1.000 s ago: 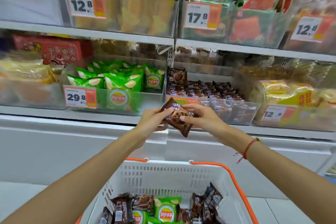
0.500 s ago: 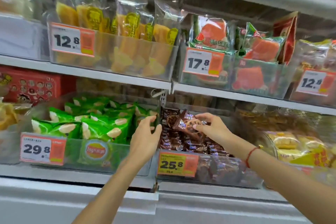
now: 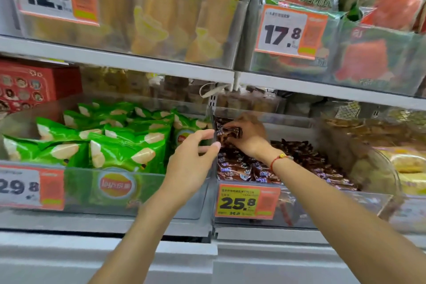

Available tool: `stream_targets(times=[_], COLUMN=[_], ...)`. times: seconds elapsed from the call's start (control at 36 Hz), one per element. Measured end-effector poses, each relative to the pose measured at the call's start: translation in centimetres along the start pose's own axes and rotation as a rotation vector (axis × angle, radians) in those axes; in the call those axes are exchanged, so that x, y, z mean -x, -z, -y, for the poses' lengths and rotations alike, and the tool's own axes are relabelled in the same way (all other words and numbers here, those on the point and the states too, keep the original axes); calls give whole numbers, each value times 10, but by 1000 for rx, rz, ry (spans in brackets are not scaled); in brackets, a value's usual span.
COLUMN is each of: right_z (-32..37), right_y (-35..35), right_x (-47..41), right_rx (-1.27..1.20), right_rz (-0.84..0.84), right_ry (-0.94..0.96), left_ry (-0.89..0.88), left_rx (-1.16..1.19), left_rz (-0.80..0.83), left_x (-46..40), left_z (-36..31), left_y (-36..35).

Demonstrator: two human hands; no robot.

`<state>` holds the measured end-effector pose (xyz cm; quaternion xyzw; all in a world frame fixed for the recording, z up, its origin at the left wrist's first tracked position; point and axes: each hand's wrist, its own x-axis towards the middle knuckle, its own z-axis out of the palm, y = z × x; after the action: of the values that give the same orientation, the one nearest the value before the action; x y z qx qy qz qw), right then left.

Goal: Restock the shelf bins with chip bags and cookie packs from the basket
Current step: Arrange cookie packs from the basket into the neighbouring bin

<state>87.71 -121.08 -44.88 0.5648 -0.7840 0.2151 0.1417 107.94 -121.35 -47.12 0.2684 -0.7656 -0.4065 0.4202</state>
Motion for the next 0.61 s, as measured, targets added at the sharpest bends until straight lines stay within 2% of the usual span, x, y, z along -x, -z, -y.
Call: stream_targets(times=[0.14,0.33,0.61], right_z=[0,2,10], right_y=[-1,-4,-11], right_x=[3,1,-2], right_rx=[31,19,59], right_rz=[61,-23,102], right_ry=[76,12,12], left_ry=[-3,-15,0], left_rx=[-13,-21,1], left_rz=[-6,-4,-4], left_x=[0,3,0], left_z=[-1,-1,-1], left_y=[0,0,0])
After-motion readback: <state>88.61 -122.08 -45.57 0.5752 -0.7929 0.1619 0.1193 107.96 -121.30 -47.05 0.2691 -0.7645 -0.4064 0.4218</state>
